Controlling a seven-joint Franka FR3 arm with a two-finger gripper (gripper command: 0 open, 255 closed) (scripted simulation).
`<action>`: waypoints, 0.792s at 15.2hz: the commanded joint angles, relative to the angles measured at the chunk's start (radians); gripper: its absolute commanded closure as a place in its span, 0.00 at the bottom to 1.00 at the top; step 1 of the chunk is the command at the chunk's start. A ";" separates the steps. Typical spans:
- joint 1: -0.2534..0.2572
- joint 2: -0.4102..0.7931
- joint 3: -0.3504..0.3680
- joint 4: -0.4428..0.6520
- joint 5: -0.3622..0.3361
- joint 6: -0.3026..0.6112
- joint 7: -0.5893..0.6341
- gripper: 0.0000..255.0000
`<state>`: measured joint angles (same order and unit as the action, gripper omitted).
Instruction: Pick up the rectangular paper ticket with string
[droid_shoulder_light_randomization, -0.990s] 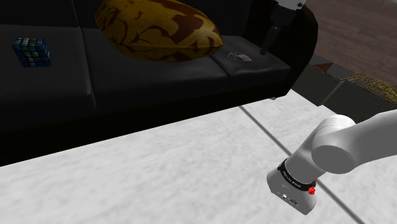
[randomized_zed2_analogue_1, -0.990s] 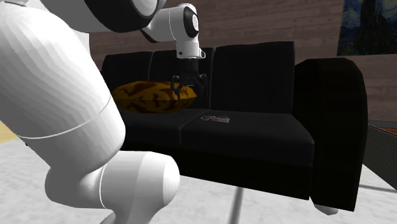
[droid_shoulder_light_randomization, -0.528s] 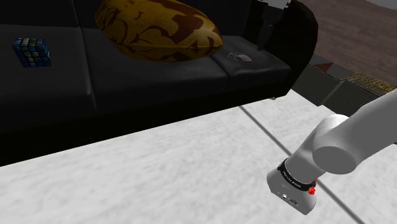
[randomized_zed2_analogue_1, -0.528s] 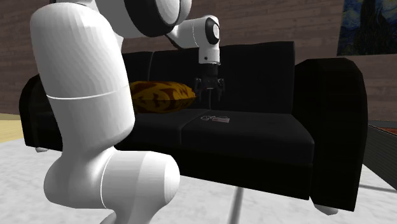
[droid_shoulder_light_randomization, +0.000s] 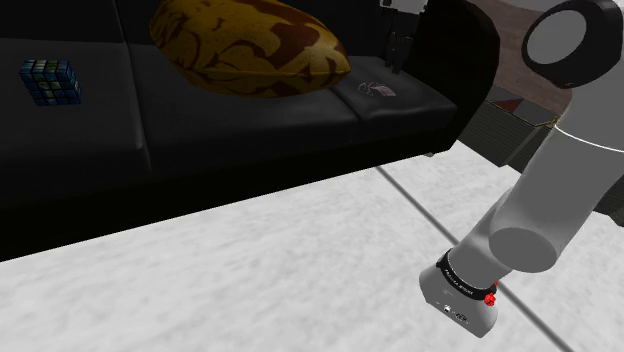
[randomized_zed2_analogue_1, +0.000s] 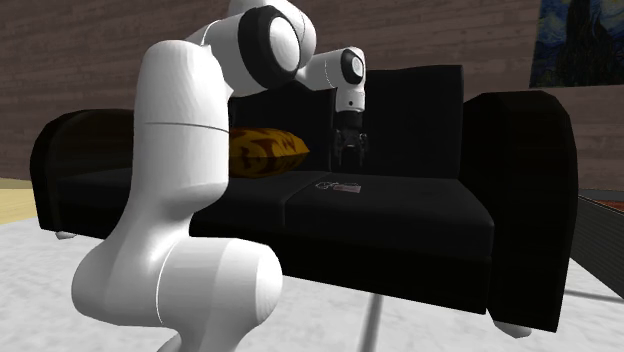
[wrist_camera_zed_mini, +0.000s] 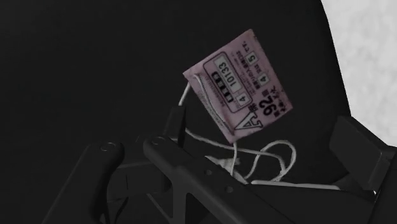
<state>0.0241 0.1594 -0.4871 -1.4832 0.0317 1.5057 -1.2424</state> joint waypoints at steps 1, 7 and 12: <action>-0.039 0.131 -0.005 0.142 0.045 -0.048 -0.104 0.00; -0.045 0.151 0.004 0.095 0.048 0.011 -0.122 0.00; -0.040 0.145 0.005 0.051 0.046 0.049 -0.120 1.00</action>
<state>-0.0174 0.3061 -0.4826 -1.4261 0.0786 1.5501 -1.3633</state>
